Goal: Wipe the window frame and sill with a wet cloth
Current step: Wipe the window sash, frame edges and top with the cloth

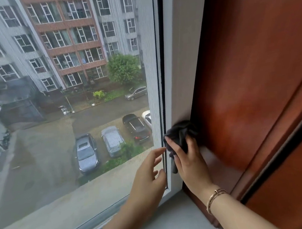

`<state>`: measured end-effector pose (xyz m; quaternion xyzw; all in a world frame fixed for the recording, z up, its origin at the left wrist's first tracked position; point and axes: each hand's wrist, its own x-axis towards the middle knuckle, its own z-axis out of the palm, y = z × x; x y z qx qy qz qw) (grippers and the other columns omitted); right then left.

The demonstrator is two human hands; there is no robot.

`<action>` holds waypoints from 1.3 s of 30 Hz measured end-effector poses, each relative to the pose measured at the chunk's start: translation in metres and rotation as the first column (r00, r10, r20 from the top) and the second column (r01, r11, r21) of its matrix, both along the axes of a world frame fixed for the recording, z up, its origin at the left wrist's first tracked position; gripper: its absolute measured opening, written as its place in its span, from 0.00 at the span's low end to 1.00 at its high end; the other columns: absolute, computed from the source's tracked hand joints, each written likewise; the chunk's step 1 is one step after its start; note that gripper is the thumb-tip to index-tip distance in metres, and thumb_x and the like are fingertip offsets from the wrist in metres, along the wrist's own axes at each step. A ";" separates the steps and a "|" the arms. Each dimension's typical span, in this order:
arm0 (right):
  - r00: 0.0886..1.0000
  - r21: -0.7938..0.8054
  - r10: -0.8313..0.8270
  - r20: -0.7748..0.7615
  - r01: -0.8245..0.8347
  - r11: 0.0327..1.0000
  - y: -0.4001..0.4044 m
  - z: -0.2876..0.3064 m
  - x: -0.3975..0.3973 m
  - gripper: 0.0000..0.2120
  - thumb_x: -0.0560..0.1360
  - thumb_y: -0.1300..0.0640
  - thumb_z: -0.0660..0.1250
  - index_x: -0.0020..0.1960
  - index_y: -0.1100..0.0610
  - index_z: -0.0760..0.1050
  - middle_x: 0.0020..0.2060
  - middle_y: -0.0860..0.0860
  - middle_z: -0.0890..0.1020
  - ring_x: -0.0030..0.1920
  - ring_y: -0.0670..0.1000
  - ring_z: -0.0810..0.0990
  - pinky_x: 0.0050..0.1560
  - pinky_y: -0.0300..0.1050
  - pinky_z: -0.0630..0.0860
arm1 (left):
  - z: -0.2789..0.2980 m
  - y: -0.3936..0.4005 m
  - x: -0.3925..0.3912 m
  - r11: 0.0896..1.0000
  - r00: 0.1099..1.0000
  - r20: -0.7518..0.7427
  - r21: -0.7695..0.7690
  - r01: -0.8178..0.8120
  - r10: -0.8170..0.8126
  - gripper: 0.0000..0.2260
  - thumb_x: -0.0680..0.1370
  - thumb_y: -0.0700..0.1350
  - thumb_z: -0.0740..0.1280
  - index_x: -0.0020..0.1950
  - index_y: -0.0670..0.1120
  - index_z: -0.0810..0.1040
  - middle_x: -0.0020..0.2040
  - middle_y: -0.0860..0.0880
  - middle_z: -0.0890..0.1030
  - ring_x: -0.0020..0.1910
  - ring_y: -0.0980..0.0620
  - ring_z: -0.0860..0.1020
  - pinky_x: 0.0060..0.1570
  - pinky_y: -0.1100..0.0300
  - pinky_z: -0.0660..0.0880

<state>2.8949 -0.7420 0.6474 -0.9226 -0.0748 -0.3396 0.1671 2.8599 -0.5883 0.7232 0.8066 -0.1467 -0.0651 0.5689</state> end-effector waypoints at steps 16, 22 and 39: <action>0.995 0.246 0.095 0.039 -0.102 0.964 0.002 -0.035 0.011 0.30 0.73 0.72 0.62 0.68 0.48 0.61 0.70 0.63 0.63 0.72 0.64 0.62 0.68 0.55 0.66 | -0.102 0.012 -0.009 0.998 0.983 -0.171 0.029 -0.060 0.065 0.22 0.75 0.33 0.55 0.60 0.57 0.72 0.62 0.60 0.74 0.64 0.60 0.72 0.47 0.71 0.74; 0.999 0.295 0.041 -0.029 -0.031 0.955 0.008 -0.098 0.010 0.28 0.72 0.74 0.61 0.64 0.51 0.61 0.66 0.62 0.64 0.68 0.66 0.67 0.66 0.52 0.68 | -0.117 0.004 0.011 0.996 0.978 -0.188 0.007 -0.087 0.087 0.23 0.75 0.32 0.56 0.62 0.54 0.72 0.63 0.58 0.74 0.64 0.58 0.72 0.58 0.62 0.71; 0.887 0.897 -0.168 -0.429 0.440 0.032 0.061 -0.169 0.003 0.20 0.73 0.77 0.54 0.63 0.64 0.64 0.55 0.55 0.70 0.55 0.53 0.73 0.50 0.27 0.66 | -0.169 0.011 0.005 0.996 0.945 -0.319 0.072 -0.049 0.070 0.21 0.76 0.32 0.56 0.60 0.54 0.73 0.58 0.63 0.76 0.60 0.64 0.73 0.52 0.71 0.70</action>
